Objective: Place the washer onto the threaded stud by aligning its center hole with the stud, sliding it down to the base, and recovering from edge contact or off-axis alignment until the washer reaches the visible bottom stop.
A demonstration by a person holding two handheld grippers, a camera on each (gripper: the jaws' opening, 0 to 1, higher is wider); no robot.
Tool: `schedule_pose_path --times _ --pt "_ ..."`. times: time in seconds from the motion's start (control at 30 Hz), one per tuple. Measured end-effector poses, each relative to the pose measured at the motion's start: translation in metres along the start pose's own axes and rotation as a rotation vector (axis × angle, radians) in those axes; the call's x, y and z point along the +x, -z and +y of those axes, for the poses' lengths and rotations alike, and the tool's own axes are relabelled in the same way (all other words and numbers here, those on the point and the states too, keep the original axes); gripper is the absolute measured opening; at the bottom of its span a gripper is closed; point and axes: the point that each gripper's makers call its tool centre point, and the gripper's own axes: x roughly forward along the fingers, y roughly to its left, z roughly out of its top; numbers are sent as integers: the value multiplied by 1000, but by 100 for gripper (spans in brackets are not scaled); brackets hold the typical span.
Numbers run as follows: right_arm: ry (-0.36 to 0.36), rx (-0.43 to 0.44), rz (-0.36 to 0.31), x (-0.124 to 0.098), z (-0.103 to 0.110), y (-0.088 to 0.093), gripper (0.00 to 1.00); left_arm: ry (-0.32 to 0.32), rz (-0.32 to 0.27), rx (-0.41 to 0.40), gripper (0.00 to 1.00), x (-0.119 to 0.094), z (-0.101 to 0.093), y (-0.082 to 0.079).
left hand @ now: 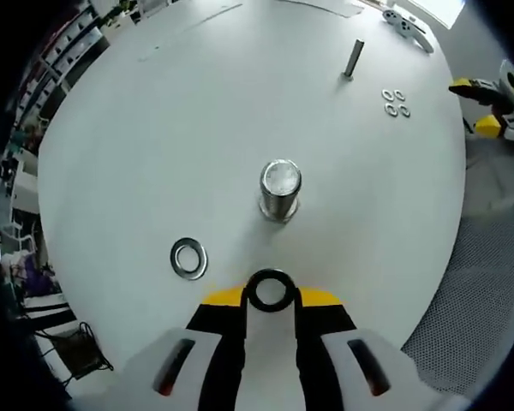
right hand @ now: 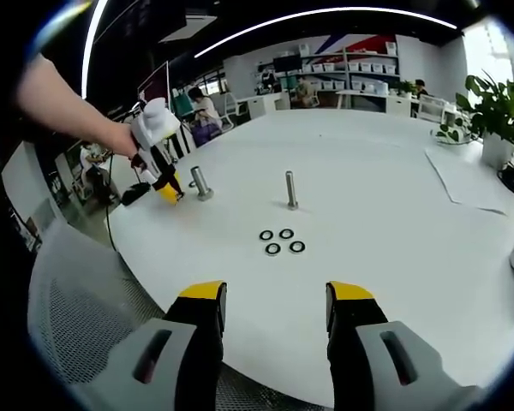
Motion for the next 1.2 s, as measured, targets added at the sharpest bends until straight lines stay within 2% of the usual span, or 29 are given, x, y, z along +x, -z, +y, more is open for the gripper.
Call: schedule_pose_path --times 0.43,0.6,0.77,1.2 --pt "-6 -8 0 0 1 0 49 -13 -74 34 19 -31 9 -27" --pt "-5 -3 -2 0 1 0 49 -7 -104 42 19 -42 8 -45" --pt "-6 -7 -1 0 1 -1 50 -12 -107 88 19 -44 7 -56" --pt "-5 -6 -2 0 1 0 49 15 -93 121 19 -39 -3 -69"
